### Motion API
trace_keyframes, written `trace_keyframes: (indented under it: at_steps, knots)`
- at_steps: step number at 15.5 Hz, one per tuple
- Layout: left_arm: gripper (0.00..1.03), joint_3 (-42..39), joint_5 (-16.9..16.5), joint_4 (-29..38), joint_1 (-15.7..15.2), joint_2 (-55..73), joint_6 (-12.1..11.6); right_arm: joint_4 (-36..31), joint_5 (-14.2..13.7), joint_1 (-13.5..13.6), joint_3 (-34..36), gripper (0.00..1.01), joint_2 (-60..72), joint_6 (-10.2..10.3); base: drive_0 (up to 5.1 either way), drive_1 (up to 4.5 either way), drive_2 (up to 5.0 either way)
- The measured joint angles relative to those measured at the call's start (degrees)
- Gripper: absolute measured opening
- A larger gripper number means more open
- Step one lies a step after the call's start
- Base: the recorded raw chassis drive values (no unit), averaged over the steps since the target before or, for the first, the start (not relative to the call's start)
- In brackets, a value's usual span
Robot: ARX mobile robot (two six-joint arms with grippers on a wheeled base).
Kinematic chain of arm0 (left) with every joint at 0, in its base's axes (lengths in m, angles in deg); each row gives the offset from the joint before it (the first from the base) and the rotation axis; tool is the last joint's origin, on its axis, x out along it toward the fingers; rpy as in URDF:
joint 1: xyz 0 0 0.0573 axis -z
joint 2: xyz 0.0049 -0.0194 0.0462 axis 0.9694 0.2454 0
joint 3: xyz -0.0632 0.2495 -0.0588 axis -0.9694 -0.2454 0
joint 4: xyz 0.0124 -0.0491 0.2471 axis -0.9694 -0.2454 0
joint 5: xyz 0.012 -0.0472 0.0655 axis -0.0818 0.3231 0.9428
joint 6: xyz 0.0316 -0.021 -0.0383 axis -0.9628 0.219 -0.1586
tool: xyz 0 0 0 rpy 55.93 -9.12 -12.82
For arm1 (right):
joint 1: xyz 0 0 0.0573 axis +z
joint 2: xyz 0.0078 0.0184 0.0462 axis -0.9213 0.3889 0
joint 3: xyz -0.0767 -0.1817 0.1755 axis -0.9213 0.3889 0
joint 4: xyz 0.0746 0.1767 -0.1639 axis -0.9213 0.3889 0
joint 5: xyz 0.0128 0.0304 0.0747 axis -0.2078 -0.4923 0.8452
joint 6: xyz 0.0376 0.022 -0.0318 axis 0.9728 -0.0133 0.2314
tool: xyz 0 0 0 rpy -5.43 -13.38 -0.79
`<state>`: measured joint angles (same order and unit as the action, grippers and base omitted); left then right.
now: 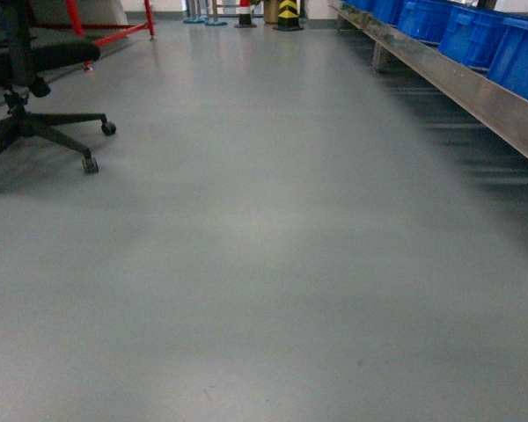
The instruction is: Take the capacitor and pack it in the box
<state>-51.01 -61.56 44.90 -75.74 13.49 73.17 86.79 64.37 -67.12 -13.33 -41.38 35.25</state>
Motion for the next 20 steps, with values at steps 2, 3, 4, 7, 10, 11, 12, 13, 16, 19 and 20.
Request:
trace_keyframes:
  at_steps: [2,3,4,7,10,11,12,13,16,19,20]
  knots:
    - [0.44,0.0,0.0,-0.02,0.0,0.0,0.02,-0.11,-0.02,0.0,0.0,0.98,0.0,0.0,-4.8,3.4,1.7]
    - [0.44,0.0,0.02,-0.15,0.0,0.0,0.02,0.13,0.0,0.0,0.0,0.98,0.0,0.0,-4.8,3.42,1.7]
    - [0.44,0.0,-0.09,0.07,0.0,0.0,0.0,0.04,0.0,0.0,0.0,0.98,0.0,0.0,-4.8,3.42,1.7]
    - [0.44,0.0,-0.02,-0.09,0.0,0.0,0.0,0.09,-0.02,0.0,0.0,0.98,0.0,0.0,-4.8,3.4,1.6]
    - [0.44,0.0,0.07,0.0,0.0,0.0,0.02,-0.09,-0.02,0.0,0.0,0.98,0.0,0.0,-4.7,3.54,1.6]
    - [0.44,0.0,-0.02,-0.11,0.0,0.0,0.0,0.28,-0.02,0.0,0.0,0.98,0.0,0.0,-5.0,3.26,1.3]
    - [0.44,0.0,0.0,-0.04,0.0,0.0,0.02,0.11,0.02,0.0,0.0,0.98,0.0,0.0,-5.0,3.26,1.3]
    - [0.44,0.0,0.0,-0.11,0.0,0.0,0.0,-0.2,-0.02,0.0,0.0,0.98,0.0,0.0,-5.0,3.26,1.3]
    - [0.44,0.0,0.13,-0.07,0.0,0.0,0.02,-0.07,-0.04,0.0,0.0,0.98,0.0,0.0,-4.9,3.03,1.7]
    - [0.44,0.0,-0.02,-0.13,0.0,0.0,0.0,0.0,-0.02,0.0,0.0,0.98,0.0,0.0,-5.0,2.48,2.5]
    - [0.44,0.0,-0.02,-0.07,0.0,0.0,0.02,0.13,-0.02,0.0,0.0,0.98,0.0,0.0,-5.0,2.48,2.5]
